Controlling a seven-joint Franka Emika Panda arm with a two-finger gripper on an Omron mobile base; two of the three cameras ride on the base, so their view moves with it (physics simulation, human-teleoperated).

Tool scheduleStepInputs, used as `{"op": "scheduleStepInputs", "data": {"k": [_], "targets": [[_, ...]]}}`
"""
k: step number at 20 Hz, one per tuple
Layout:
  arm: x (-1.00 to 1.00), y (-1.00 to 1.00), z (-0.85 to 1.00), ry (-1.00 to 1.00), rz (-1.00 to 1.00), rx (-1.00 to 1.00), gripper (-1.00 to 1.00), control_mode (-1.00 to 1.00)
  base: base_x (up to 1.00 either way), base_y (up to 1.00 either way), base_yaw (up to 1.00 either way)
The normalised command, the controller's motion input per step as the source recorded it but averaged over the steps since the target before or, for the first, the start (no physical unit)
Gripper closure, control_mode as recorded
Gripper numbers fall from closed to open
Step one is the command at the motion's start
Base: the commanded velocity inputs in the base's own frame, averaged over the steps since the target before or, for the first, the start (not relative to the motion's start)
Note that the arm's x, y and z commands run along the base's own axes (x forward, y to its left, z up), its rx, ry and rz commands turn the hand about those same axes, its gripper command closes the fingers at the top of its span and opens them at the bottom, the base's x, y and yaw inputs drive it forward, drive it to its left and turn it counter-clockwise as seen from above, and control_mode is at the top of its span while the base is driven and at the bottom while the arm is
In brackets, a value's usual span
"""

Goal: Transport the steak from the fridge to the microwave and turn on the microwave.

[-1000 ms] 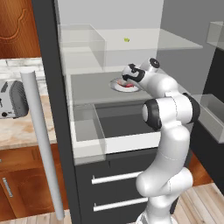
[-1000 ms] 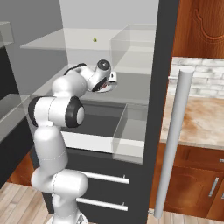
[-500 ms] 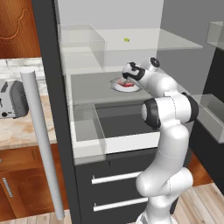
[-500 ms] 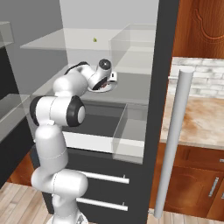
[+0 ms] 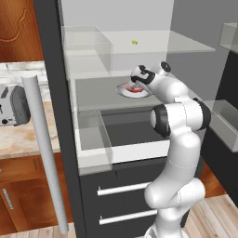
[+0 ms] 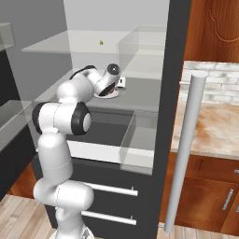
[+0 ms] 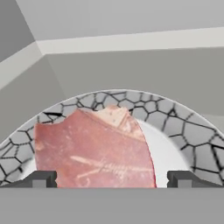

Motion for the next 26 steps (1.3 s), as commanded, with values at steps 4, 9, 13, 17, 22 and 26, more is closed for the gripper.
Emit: {"op": "scheduleStepInputs", "data": {"k": [4, 9, 13, 17, 22, 26], "targets": [[0.09, 0.0, 0.0, 0.0, -0.02, 0.0, -1.0, -1.0, 0.0, 0.0, 0.0], [0.15, 0.0, -0.02, 0.0, -0.04, 0.0, -1.0, -1.0, 0.0, 0.0, 0.0], [0.11, 0.0, -0.08, 0.02, -0.04, 0.0, -1.0, -1.0, 0.0, 0.0, 0.0], [0.01, 0.0, -0.01, 0.0, -0.01, 0.09, -1.0, -1.0, 0.0, 0.0, 0.0], [0.0, 0.0, 0.0, 0.0, -0.02, 0.08, -1.0, -1.0, 0.0, 0.0, 0.0], [0.02, 0.0, -0.08, 0.02, -0.03, 0.03, -1.0, -1.0, 0.0, 0.0, 0.0]]}}
